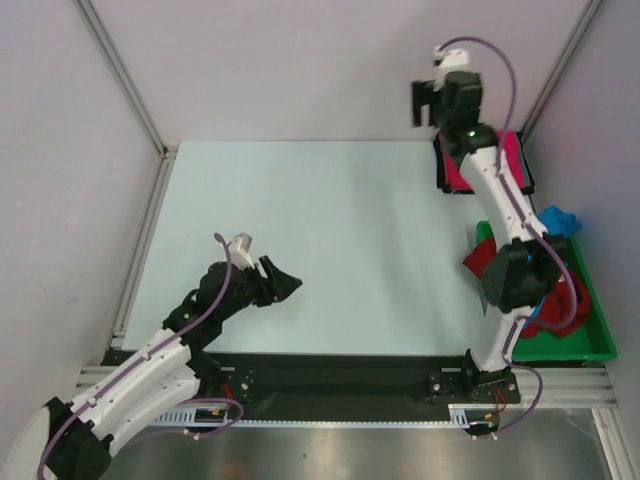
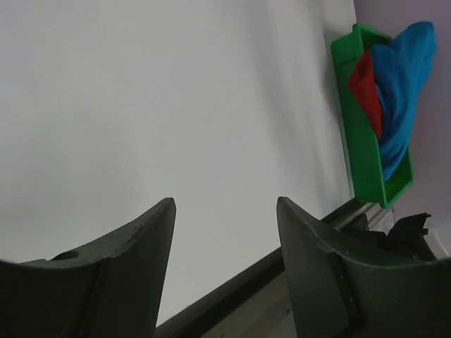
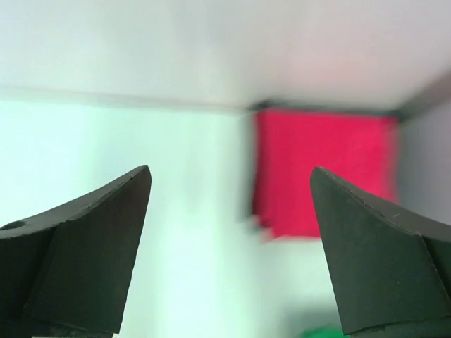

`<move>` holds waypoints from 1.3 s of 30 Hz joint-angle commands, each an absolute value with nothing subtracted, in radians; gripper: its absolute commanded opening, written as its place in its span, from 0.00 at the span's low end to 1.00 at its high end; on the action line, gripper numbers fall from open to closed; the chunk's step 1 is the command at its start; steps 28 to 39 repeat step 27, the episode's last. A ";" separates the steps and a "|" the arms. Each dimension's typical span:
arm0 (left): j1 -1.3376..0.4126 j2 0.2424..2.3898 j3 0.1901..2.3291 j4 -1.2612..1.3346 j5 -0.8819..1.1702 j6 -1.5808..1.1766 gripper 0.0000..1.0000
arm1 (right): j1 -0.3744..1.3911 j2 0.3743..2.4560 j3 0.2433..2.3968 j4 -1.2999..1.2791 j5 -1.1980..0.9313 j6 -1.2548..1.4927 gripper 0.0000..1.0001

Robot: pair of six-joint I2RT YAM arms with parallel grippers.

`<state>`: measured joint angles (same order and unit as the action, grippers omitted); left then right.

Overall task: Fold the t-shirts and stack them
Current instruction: Reset both grippers

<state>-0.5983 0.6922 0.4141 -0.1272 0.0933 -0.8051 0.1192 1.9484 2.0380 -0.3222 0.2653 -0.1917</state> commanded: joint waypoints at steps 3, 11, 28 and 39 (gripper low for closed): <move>-0.592 0.568 0.290 -0.066 0.184 -0.960 0.66 | 0.346 1.720 1.671 -0.344 0.272 0.098 1.00; -0.592 0.345 0.059 0.052 0.238 -1.118 0.68 | 0.428 1.259 0.836 0.063 -0.095 0.613 1.00; -0.594 -0.113 -0.173 0.224 0.415 -1.176 0.73 | 0.644 0.635 -0.098 0.362 -0.167 1.095 1.00; -0.594 -0.113 -0.173 0.224 0.415 -1.176 0.73 | 0.644 0.635 -0.098 0.362 -0.167 1.095 1.00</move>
